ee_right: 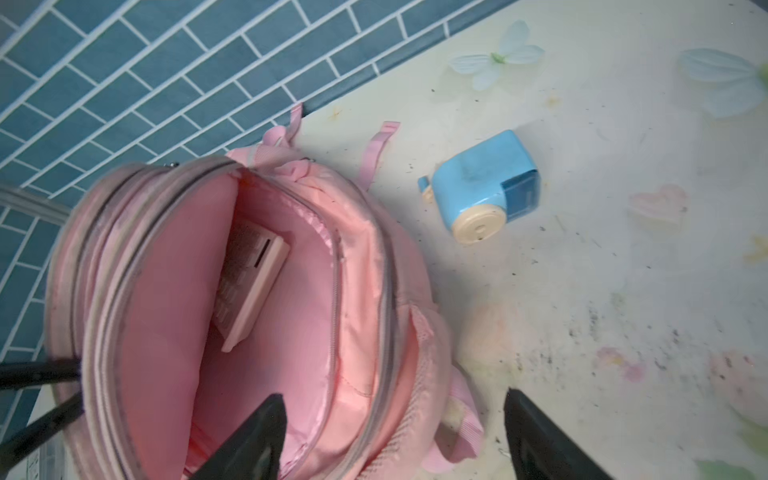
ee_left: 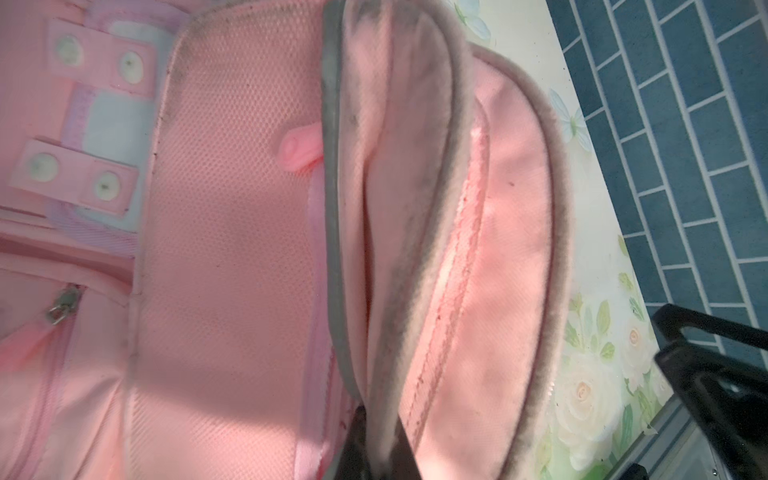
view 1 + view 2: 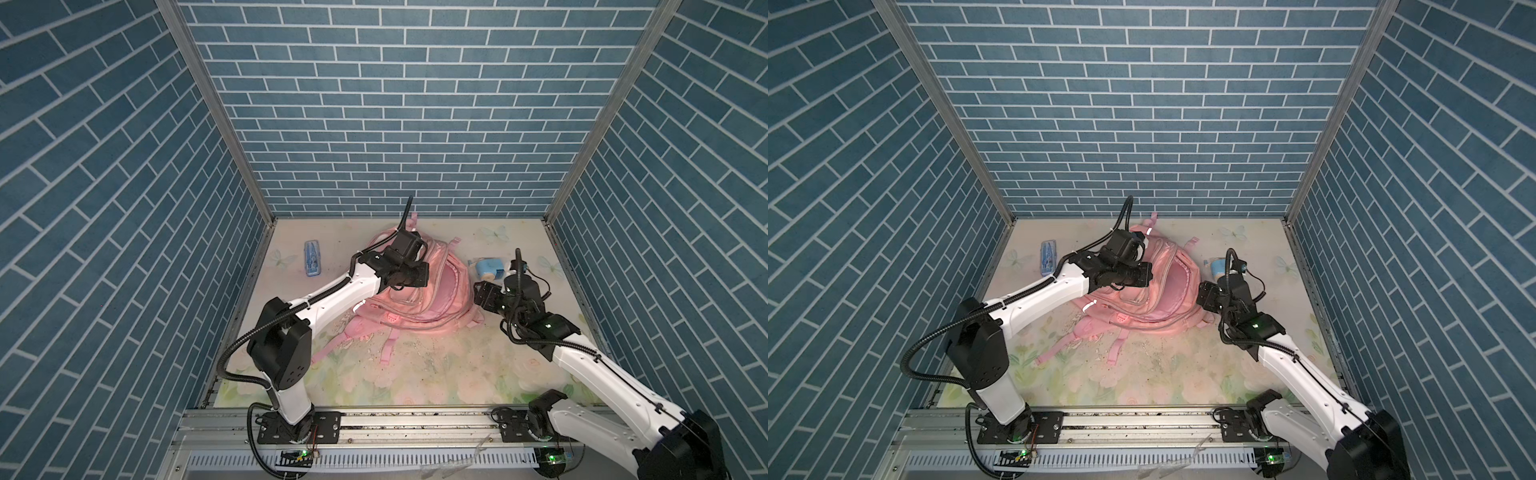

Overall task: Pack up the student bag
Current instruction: 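Open the right gripper, release the calculator, and raise it out of the bag, then move the right gripper over the blue pencil sharpener and grasp it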

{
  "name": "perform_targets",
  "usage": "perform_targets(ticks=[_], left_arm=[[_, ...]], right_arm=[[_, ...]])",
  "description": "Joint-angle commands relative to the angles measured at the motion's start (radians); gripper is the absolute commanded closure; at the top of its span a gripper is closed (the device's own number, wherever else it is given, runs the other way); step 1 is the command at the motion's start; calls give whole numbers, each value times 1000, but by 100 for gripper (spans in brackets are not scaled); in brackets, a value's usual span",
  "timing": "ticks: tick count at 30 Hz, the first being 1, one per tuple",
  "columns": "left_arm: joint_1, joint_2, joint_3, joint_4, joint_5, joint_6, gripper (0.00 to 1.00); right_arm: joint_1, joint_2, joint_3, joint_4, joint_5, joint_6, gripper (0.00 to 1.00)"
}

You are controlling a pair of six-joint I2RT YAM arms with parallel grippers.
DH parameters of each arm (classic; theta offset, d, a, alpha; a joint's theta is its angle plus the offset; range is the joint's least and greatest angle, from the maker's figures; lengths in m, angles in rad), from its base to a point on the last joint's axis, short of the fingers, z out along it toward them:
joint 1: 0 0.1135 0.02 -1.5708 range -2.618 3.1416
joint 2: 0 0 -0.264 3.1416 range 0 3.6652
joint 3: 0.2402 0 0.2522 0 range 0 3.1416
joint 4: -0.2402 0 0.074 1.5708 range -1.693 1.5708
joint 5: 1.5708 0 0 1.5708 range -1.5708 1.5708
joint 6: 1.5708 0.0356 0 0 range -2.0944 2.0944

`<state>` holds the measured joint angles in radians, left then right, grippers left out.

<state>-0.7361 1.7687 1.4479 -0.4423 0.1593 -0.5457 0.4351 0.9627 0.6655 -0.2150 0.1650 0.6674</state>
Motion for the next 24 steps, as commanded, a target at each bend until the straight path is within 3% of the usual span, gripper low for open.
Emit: perform_targets(ticks=[1,3,6,10,14,18,24], left_arm=[[-28,32,-20,78,2,-24,100],[-38,37,-32,91,10,-26,98],[-55,16,-53,122,8,-18,73],[-59,-24,-60,118,-19,-14,59],[-61,-78,-69,114,-46,-2,50],[-60,-101,-75,101,-64,22,47],[-51,-73,-57,57,-68,46,44]], right_arm=[[-98,26,11,-22,-67,-80,17],[-139,73,37,-14,-88,-111,15],[-186,168,94,-4,-103,-154,11],[-257,335,194,-2,-154,-195,11],[-297,492,301,-7,-153,-255,11],[-315,630,421,-11,-190,-337,11],[-320,844,619,-151,-249,-454,13]])
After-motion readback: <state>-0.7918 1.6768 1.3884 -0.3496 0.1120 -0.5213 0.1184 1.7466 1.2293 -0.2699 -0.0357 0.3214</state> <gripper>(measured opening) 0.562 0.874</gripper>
